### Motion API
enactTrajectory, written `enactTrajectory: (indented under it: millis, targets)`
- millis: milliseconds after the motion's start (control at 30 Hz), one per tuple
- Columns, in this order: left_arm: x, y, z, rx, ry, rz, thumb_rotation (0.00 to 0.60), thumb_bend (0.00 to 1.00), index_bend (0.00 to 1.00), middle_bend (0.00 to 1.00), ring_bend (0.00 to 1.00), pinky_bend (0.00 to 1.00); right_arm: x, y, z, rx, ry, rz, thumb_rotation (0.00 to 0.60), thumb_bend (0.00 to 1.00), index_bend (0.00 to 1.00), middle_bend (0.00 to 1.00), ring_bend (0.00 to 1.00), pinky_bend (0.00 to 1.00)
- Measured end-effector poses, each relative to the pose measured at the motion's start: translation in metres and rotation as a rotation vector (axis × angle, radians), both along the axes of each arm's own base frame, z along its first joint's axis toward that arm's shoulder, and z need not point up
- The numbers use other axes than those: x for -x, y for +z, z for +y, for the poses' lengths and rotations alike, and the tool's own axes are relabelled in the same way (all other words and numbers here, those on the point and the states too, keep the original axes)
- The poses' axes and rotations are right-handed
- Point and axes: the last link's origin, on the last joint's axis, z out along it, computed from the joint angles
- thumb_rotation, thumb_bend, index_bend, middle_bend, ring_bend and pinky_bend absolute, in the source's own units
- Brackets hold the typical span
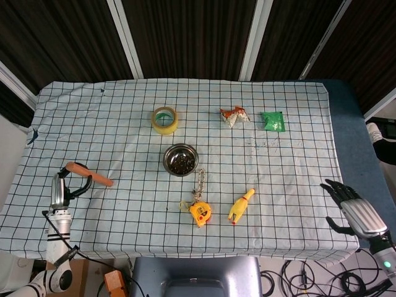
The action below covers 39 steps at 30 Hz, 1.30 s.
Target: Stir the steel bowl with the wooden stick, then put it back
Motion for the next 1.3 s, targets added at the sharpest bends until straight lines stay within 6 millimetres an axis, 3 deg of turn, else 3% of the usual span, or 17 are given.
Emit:
enactTrajectory:
  millis: [167,367,533,800,933,1133,1300]
  targets:
    - [0.008,0.002,0.0,0.019,-0.014,-0.011,0.6,0.47,0.42,0.44,0.23,0.22,0.0,0.003,-0.002,0.021,0.001,-0.007,0.6,0.34,0.0,0.0,0.0,0.12]
    - [0.013,0.001,0.001,0.08,-0.018,-0.152,0.6,0.45,0.26,0.33,0.17,0.22,0.002,0.004,0.0,0.017,-0.006,-0.01,0.6,0.34,0.0,0.0,0.0,0.12]
    - [0.005,0.004,0.003,0.146,-0.028,-0.265,0.6,0.41,0.22,0.3,0.14,0.22,0.005,0.004,-0.001,0.024,-0.016,-0.016,0.6,0.34,0.0,0.0,0.0,0.12]
    - [-0.007,0.014,0.006,0.202,-0.039,-0.399,0.6,0.36,0.22,0.32,0.14,0.22,0.008,0.003,0.0,0.022,-0.02,-0.017,0.6,0.33,0.0,0.0,0.0,0.12]
    - [-0.01,0.014,0.011,0.251,-0.022,-0.463,0.6,0.35,0.22,0.39,0.16,0.29,0.008,0.003,-0.001,0.027,-0.022,-0.015,0.6,0.34,0.0,0.0,0.0,0.12]
    - [-0.014,0.015,0.018,0.263,-0.017,-0.55,0.6,0.3,0.46,0.51,0.22,0.34,0.011,0.003,-0.001,0.061,-0.032,0.007,0.6,0.33,0.0,0.0,0.0,0.12]
    - [-0.023,0.015,0.031,0.274,-0.023,-0.704,0.6,0.27,0.54,0.54,0.23,0.34,0.01,0.003,0.0,0.061,-0.028,0.006,0.6,0.34,0.0,0.0,0.0,0.12]
